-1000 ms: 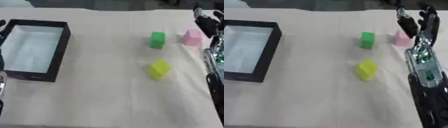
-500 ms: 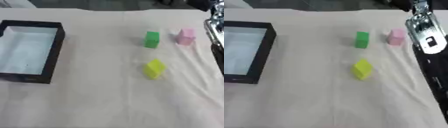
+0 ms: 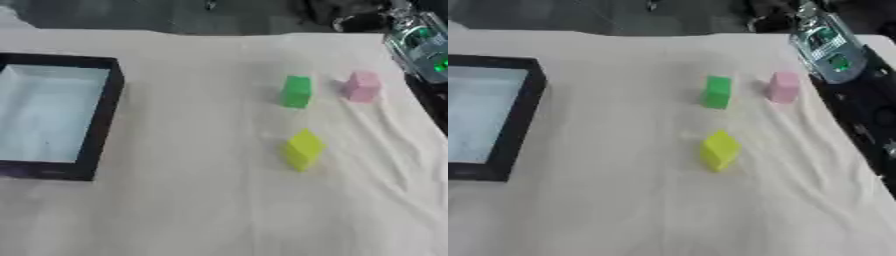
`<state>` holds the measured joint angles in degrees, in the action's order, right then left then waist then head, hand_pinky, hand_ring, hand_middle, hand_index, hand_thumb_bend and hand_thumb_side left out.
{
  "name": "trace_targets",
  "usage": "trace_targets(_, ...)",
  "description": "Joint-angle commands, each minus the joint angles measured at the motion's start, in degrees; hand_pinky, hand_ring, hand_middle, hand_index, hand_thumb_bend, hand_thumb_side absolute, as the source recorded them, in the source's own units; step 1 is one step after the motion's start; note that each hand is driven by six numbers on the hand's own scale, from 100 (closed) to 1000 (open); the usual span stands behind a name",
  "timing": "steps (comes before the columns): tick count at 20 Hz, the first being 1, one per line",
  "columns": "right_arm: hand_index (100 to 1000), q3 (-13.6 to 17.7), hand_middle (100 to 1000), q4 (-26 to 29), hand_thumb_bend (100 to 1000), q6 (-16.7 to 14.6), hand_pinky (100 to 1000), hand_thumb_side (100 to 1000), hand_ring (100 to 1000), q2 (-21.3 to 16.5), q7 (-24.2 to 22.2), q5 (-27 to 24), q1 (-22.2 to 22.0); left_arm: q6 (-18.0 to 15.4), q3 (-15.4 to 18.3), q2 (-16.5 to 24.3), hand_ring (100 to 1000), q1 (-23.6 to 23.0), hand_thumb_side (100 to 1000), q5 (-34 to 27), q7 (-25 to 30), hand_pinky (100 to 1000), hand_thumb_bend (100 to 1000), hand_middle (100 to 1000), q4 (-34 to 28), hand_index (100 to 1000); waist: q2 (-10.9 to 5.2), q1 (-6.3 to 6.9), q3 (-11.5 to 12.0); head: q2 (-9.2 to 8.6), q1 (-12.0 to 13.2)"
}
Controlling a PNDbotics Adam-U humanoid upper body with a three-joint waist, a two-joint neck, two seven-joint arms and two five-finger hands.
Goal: Pick up the objects with one hand, pass them to the other hand, and then place them into the box on the other side of the table.
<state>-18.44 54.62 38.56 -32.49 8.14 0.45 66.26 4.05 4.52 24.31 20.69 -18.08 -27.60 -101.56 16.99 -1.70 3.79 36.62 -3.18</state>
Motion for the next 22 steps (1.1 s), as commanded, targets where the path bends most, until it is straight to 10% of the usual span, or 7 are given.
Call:
trace_targets(1,891,-0.5,907,-4.5,480,2.5,933,147,943,-1.5,-3.0,2.0,2.5,0.5,0.4,2.0,775,0.4,697,0.5,0.0,737,281,764,-1.4,889,-1.49,-0.64,0.0,-0.48,0.1)
trace_targets(14,896,0.6,916,-17.3,354,-6.4,952,100,959,-3.0,-15.1,13.1,3.6,1.5,0.9,2.9,774,-0.7,697,0.1,-1.4,737,279,762,-1.2,884,-1.24,-1.02,-1.0,3.64,1.3)
trace_targets(22,890,3.4,905,-19.0,331,-13.2,956,100,959,-5.3,-22.2,19.1,5.0,2.0,1.4,4.2,774,-1.4,696,0.3,-2.3,737,278,760,-1.4,881,-0.82,-1.8,-1.9,3.14,2.5)
